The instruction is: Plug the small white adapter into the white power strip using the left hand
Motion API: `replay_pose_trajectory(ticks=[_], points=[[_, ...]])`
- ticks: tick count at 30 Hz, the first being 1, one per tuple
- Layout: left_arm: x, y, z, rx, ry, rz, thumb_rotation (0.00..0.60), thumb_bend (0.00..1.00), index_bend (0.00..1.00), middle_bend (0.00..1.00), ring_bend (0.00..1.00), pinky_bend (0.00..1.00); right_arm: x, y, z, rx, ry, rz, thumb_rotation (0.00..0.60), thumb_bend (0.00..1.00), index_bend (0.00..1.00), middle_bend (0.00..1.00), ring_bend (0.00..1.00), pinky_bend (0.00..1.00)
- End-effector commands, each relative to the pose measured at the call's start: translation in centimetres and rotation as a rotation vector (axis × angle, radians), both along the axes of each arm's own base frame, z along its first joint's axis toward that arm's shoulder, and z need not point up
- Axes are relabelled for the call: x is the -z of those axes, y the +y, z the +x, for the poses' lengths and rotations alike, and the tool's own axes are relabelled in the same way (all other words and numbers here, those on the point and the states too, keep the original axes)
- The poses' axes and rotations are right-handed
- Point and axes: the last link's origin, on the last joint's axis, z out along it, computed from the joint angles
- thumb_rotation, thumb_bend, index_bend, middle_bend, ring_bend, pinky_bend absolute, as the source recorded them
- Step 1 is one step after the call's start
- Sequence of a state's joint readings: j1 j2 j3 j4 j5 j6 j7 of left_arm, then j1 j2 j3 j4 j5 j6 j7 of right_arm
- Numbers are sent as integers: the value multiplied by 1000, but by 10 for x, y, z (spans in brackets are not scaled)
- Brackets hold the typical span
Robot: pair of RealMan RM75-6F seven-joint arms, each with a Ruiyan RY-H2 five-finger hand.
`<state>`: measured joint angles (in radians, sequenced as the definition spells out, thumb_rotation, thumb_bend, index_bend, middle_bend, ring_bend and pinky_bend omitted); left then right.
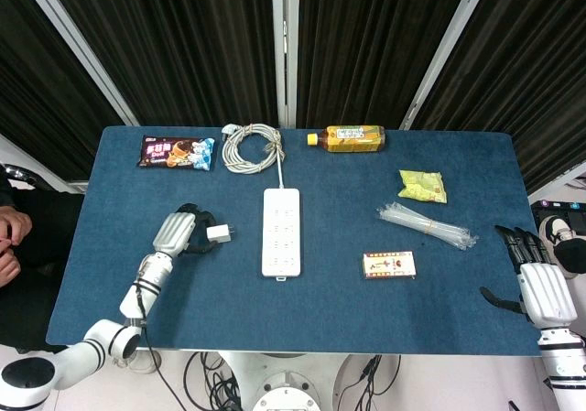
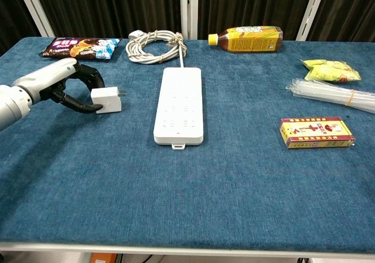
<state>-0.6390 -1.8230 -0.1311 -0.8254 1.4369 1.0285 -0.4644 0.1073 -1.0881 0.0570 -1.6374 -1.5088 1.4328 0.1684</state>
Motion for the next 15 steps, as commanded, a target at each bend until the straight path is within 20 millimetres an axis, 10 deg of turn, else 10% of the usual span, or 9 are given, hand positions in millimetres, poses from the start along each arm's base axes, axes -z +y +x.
replay_pose_trajectory(ticks=[1,15], points=[[-6,4,2,26,12,10,600,488,589,621,408,202,0,0,0,0,0,1,600,78,0,98,0,0],[-95,23,20,243,649,-106,600,511,590,622,414,183,1,3,-4,12,-7,-7,600,77,0,100,0,0]])
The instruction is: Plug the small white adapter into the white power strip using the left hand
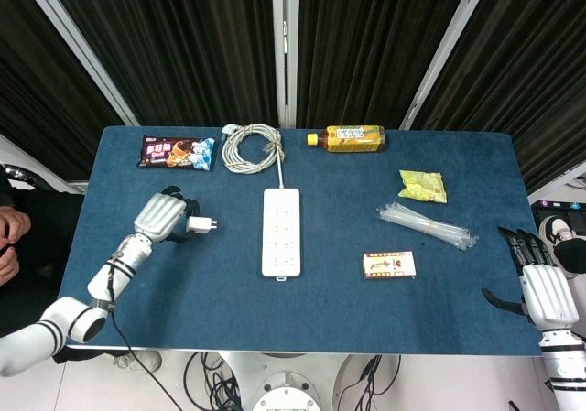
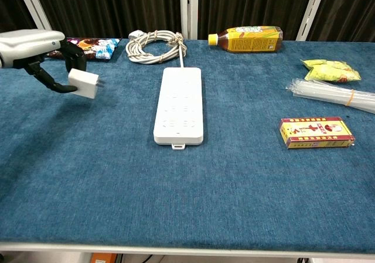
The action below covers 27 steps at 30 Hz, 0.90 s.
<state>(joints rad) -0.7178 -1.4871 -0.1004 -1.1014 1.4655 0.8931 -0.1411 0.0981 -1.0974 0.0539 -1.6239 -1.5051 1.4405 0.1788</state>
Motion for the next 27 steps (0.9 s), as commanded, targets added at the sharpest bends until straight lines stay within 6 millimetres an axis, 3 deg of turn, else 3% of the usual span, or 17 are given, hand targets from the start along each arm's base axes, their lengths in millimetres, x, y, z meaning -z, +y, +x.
replay_pose_trajectory(ticks=[1,11,27], points=[[-21,-1,16,49,262,-85,600,511,588,619,414,179,0,0,0,0,0,-1,600,78,0,100,0,0],[-4,-5,31,41,380,-115,600,511,554,599,413,160,-1,2,0,4,4,-6,600,77,0,101,0,0],[2,-14,37,22,437,-101,600,450,375,454,351,157,-1,2,0,9,4,-8,600,78,0,109,0,0]])
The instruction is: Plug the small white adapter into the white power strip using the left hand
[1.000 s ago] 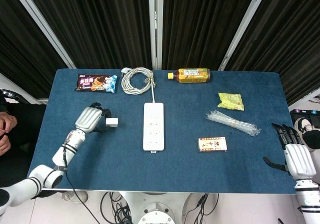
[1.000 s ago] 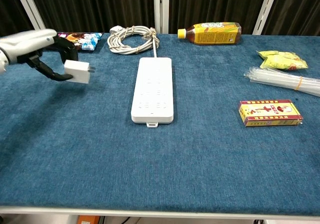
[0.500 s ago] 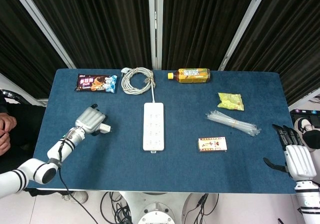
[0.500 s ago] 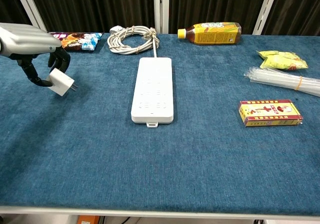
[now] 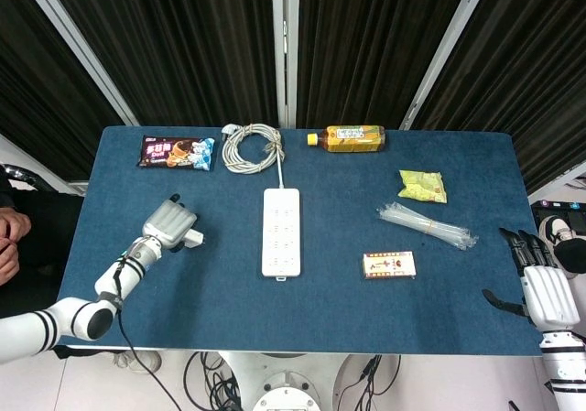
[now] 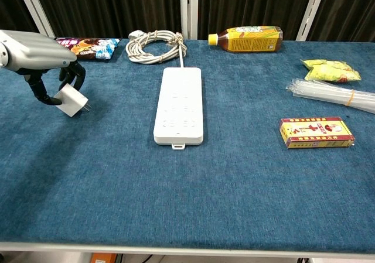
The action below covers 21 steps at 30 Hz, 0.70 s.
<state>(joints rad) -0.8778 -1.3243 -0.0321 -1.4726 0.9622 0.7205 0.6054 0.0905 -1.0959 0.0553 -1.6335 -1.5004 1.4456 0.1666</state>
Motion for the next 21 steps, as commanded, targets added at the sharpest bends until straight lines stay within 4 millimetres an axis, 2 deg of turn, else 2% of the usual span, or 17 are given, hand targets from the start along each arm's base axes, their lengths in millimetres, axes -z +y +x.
replay_pose_trajectory(ticks=[1,10,17,21], points=[[2,-2,1,5,7,-3,600,449,367,452,351,156,0,0,0,1,0,-1,600,78,0,110,0,0],[4,-7,2,14,12,-7,600,445,344,431,352,151,0,1,0,2,0,-4,600,78,0,114,0,0],[3,-11,3,9,-7,-7,600,373,252,389,351,152,0,1,2,-2,2,-4,600,77,0,116,0,0],[4,-13,4,-12,-44,-13,600,344,248,388,352,156,0,1,2,-1,1,-6,600,78,0,117,0,0]])
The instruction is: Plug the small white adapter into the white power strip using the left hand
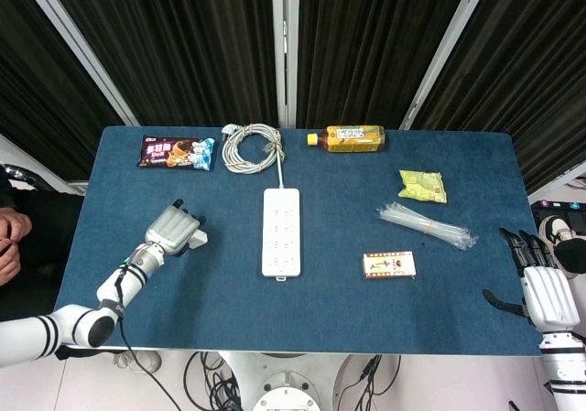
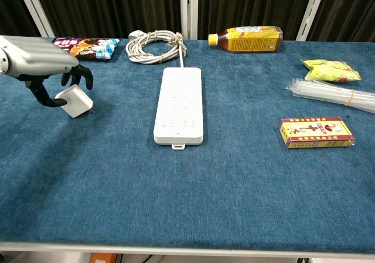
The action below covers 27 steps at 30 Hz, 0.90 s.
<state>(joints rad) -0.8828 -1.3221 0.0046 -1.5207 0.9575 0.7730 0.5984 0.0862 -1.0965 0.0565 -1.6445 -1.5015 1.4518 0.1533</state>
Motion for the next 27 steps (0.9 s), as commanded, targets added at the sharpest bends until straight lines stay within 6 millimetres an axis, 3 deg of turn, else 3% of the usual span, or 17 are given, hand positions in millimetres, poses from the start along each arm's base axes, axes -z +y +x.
replay_pose_trajectory(ticks=[1,11,27], points=[[1,-2,1,-20,-33,-9,600,335,248,388,351,158,0,0,0,0,-1,-1,600,78,0,117,0,0],[1,-3,5,-98,-185,52,600,198,288,391,351,185,0,1,0,1,-3,-5,600,77,0,118,0,0],[14,-24,-18,-323,-422,211,600,180,402,429,353,238,1,-3,-6,2,-14,6,600,78,0,119,0,0]])
